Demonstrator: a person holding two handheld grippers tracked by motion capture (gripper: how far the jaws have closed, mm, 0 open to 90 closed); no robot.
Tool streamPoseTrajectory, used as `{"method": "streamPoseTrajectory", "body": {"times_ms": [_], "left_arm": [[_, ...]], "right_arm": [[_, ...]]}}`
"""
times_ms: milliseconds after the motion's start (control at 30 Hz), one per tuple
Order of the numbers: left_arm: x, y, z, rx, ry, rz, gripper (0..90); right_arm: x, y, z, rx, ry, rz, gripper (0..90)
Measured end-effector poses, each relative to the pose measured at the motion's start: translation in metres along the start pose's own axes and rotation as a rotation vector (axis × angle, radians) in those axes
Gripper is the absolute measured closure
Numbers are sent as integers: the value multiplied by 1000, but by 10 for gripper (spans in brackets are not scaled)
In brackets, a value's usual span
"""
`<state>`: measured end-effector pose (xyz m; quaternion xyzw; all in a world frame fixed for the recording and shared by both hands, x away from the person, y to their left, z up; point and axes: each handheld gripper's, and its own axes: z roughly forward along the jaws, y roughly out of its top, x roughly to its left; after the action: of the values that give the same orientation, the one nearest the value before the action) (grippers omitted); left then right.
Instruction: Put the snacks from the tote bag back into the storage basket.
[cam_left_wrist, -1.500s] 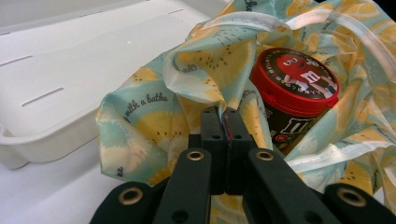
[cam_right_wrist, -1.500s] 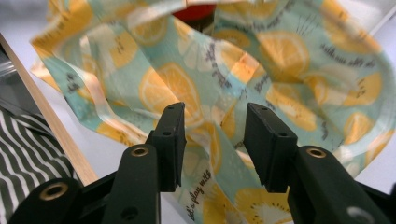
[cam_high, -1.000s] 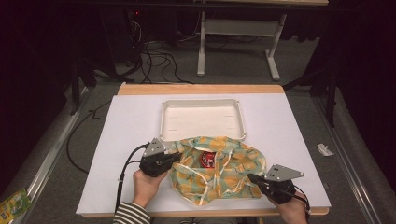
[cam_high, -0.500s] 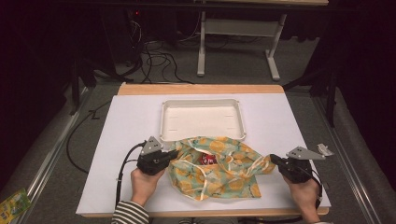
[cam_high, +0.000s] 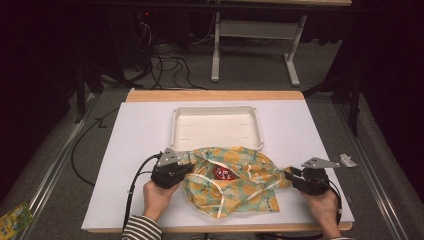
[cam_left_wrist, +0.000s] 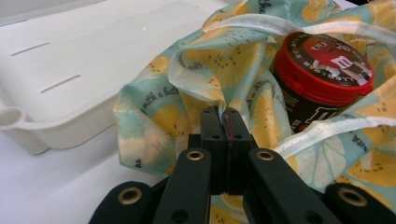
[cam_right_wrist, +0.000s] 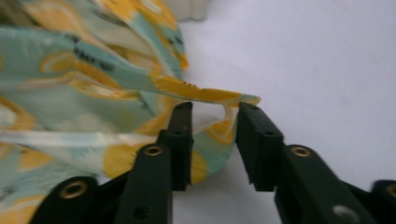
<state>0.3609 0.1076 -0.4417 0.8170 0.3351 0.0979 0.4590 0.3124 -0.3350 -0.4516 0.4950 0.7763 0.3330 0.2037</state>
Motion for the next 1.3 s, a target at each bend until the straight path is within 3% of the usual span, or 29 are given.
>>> {"method": "streamPoseTrajectory", "body": {"times_ms": [233, 367, 467, 533, 667, 833, 933, 1300], "left_arm": [[-4, 0, 0, -6, -16, 4, 897], [-4, 1, 0, -12, -19, -4, 896], [-3, 1, -1, -19, -16, -7, 897], [-2, 2, -2, -24, -15, -7, 896], [2, 2, -4, -38, -3, -16, 897], [4, 4, -4, -43, -12, -30, 896], [1, 6, -2, -41, -15, -22, 897], [-7, 20, -2, -48, -16, 11, 897]], "right_arm": [[26, 8, -32, -119, 20, -84, 553], [36, 10, -40, -110, 39, -129, 537], [36, 11, -42, -43, 62, -113, 528], [35, 8, -42, -28, 59, -113, 532], [26, 4, -49, -61, 80, -62, 531], [27, 3, -60, -106, 60, -51, 531], [36, 7, -60, -132, 64, -81, 532], [106, 21, -34, -153, 244, -235, 535]]}}
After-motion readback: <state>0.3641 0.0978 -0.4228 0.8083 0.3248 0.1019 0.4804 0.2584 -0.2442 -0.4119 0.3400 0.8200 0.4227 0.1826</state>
